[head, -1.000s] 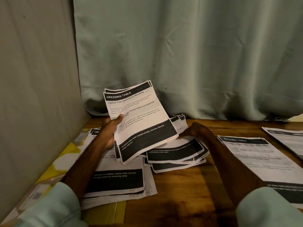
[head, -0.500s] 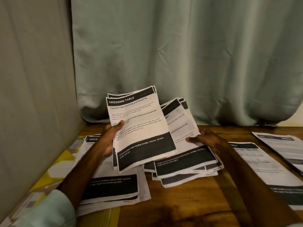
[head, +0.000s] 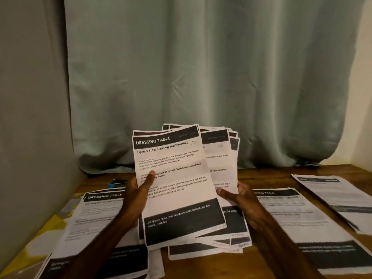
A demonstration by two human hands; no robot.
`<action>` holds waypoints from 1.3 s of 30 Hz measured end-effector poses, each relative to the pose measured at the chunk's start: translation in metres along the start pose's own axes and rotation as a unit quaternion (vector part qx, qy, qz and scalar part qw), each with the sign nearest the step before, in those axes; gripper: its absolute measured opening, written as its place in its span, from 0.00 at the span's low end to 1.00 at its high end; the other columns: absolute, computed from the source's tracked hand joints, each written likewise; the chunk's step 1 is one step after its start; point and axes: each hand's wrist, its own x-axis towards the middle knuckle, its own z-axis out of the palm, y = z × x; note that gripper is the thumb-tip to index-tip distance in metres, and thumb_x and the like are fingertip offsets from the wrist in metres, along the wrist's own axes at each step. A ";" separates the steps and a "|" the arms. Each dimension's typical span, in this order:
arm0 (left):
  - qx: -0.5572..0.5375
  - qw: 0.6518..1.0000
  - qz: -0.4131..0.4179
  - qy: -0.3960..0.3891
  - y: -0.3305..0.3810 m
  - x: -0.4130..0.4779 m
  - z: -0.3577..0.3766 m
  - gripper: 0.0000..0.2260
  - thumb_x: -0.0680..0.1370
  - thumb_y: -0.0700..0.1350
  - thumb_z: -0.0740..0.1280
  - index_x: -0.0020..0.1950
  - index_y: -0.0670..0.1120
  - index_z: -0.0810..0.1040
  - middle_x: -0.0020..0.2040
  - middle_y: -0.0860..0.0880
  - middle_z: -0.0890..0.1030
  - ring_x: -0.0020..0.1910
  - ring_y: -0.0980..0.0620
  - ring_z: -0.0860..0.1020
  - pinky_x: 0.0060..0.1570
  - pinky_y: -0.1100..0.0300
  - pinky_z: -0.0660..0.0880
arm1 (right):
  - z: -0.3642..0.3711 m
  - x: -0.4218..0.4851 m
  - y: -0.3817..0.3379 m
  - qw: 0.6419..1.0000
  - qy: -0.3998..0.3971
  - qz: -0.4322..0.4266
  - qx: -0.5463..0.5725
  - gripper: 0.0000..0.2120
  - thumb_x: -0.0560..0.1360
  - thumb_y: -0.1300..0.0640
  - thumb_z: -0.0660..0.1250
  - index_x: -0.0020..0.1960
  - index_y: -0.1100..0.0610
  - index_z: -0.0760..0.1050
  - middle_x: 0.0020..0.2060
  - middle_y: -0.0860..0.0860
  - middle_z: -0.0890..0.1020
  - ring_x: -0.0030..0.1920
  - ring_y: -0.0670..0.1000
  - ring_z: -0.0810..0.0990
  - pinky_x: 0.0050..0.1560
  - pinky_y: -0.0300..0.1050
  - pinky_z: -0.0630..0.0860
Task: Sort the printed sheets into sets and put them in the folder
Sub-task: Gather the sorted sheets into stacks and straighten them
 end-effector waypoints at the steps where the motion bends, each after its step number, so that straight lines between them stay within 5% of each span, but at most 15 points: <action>1: 0.002 1.000 0.002 0.005 -0.001 -0.001 0.001 0.14 0.78 0.51 0.71 0.61 0.46 0.78 0.48 0.46 0.87 0.42 0.45 0.87 0.39 0.50 0.83 | 0.001 -0.001 0.001 1.000 -0.007 0.000 0.001 0.15 0.74 0.62 0.75 0.59 0.55 0.78 0.47 0.49 0.88 0.47 0.52 0.88 0.40 0.44 0.83; 5: -0.005 1.000 0.000 -0.004 -0.005 -0.005 0.002 0.22 0.73 0.54 0.74 0.62 0.45 0.77 0.50 0.44 0.87 0.44 0.43 0.87 0.44 0.45 0.83 | 0.000 -0.002 0.004 1.000 -0.013 -0.005 -0.003 0.17 0.73 0.65 0.74 0.61 0.59 0.79 0.49 0.51 0.88 0.49 0.53 0.88 0.42 0.44 0.83; 10: -0.006 0.999 -0.013 -0.035 -0.005 -0.005 0.000 0.22 0.73 0.52 0.73 0.63 0.43 0.78 0.50 0.44 0.87 0.46 0.42 0.87 0.47 0.44 0.83 | -0.006 -0.003 0.006 1.000 0.000 0.011 0.017 0.16 0.74 0.65 0.74 0.61 0.58 0.79 0.52 0.56 0.87 0.52 0.58 0.87 0.55 0.59 0.82; 13: -0.005 0.998 -0.031 -0.058 -0.005 -0.006 0.001 0.24 0.73 0.52 0.73 0.65 0.44 0.77 0.52 0.43 0.87 0.48 0.40 0.86 0.47 0.44 0.83 | -0.008 -0.003 0.006 1.000 0.002 0.013 0.028 0.16 0.74 0.65 0.74 0.61 0.57 0.79 0.52 0.56 0.87 0.51 0.58 0.87 0.54 0.59 0.82; 17: 0.002 0.996 -0.029 -0.081 -0.003 -0.012 0.006 0.13 0.78 0.48 0.71 0.61 0.46 0.78 0.49 0.46 0.88 0.46 0.44 0.87 0.40 0.51 0.84 | -0.013 -0.005 0.003 0.999 -0.013 0.009 0.047 0.21 0.72 0.65 0.75 0.64 0.59 0.77 0.54 0.57 0.87 0.54 0.60 0.86 0.58 0.62 0.80; 23: 0.004 0.995 -0.002 -0.103 -0.007 -0.017 0.012 0.20 0.74 0.52 0.74 0.63 0.46 0.78 0.53 0.46 0.87 0.51 0.43 0.86 0.52 0.42 0.82 | -0.012 -0.006 0.002 0.997 -0.022 -0.007 0.079 0.20 0.72 0.65 0.73 0.63 0.61 0.77 0.52 0.59 0.87 0.51 0.60 0.87 0.42 0.52 0.84; 29: 0.043 0.993 0.066 -0.091 -0.019 -0.022 0.019 0.14 0.80 0.45 0.69 0.65 0.51 0.76 0.57 0.49 0.86 0.53 0.47 0.86 0.50 0.45 0.84 | 0.002 -0.004 0.012 0.997 0.025 0.009 0.067 0.19 0.77 0.41 0.68 0.62 0.51 0.80 0.53 0.54 0.87 0.52 0.59 0.87 0.52 0.56 0.82; 32: 0.049 0.990 0.102 -0.079 -0.016 -0.027 0.023 0.17 0.79 0.44 0.70 0.67 0.54 0.74 0.61 0.49 0.84 0.57 0.45 0.84 0.50 0.45 0.83 | 0.005 -0.006 0.016 0.997 0.055 0.012 0.050 0.29 0.67 0.26 0.70 0.61 0.41 0.79 0.60 0.49 0.84 0.59 0.58 0.84 0.63 0.64 0.76; 36: 0.014 0.985 0.155 -0.070 0.006 -0.030 0.031 0.39 0.76 0.38 0.73 0.78 0.63 0.59 0.70 0.47 0.77 0.62 0.44 0.82 0.51 0.41 0.82 | 0.015 -0.012 0.002 0.997 0.029 -0.064 -0.014 0.14 0.74 0.53 0.75 0.58 0.49 0.79 0.52 0.50 0.87 0.48 0.51 0.88 0.48 0.53 0.85; 39: -0.012 0.988 0.142 -0.053 0.032 -0.034 0.042 0.37 0.74 0.41 0.75 0.77 0.59 0.62 0.63 0.48 0.82 0.56 0.46 0.85 0.48 0.45 0.84 | 0.012 -0.017 -0.018 0.992 0.045 -0.115 -0.008 0.14 0.75 0.60 0.74 0.59 0.52 0.78 0.49 0.47 0.88 0.48 0.50 0.88 0.40 0.43 0.84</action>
